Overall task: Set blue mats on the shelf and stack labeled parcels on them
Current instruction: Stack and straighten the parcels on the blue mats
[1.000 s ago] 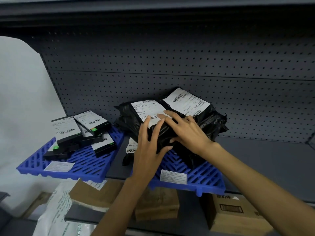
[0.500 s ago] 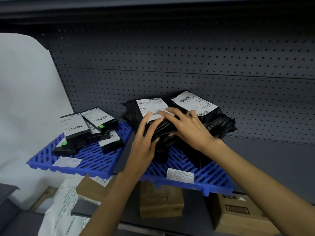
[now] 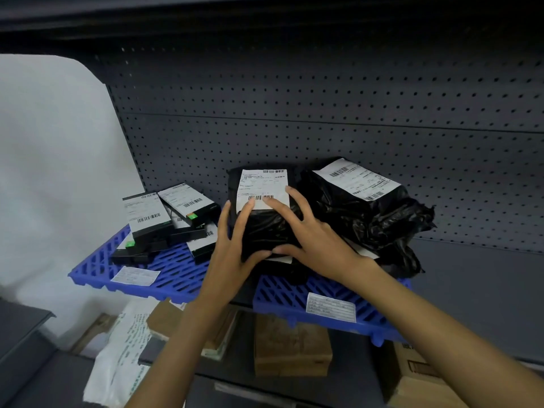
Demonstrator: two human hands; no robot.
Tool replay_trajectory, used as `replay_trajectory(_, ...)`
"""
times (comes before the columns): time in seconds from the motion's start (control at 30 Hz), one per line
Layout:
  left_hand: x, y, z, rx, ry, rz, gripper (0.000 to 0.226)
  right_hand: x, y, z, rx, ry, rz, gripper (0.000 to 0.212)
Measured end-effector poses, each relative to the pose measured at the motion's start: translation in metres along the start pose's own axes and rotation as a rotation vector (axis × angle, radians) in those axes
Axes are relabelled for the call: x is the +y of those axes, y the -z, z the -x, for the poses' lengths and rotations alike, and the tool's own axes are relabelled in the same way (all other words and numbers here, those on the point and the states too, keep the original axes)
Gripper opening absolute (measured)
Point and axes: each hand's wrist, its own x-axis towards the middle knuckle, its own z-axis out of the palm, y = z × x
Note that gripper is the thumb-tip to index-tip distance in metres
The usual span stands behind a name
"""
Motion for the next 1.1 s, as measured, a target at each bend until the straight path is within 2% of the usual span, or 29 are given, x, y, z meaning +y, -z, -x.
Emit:
replay_trajectory(0.13,0.006,-0.011,-0.004,-0.051,0.044,0.146,0.108,-0.005,-0.008,0.001,0.055,-0.068,-0.065,0.092)
replay_trajectory(0.37,0.009,-0.017,-0.007,-0.132,0.019,0.222,0.115,-0.008,-0.012,0.021,0.114,-0.138,-0.060,0.108)
replay_trajectory(0.57,0.030,-0.034,-0.012,-0.150,0.048,0.180,0.117,0.006,0.006,0.029,0.073,-0.203,0.008,0.114)
replay_trajectory(0.8,0.021,-0.046,-0.028,-0.129,0.060,0.100,0.131,0.009,0.004,0.024,0.064,-0.243,0.112,0.124)
replay_trajectory(0.97,0.019,-0.052,-0.026,-0.030,0.077,0.015,0.123,0.008,-0.006,0.019,0.093,-0.236,0.194,0.126)
replay_trajectory(1.1,0.025,-0.043,-0.022,-0.077,0.064,0.031,0.123,0.008,-0.005,0.021,0.082,-0.222,0.251,0.122)
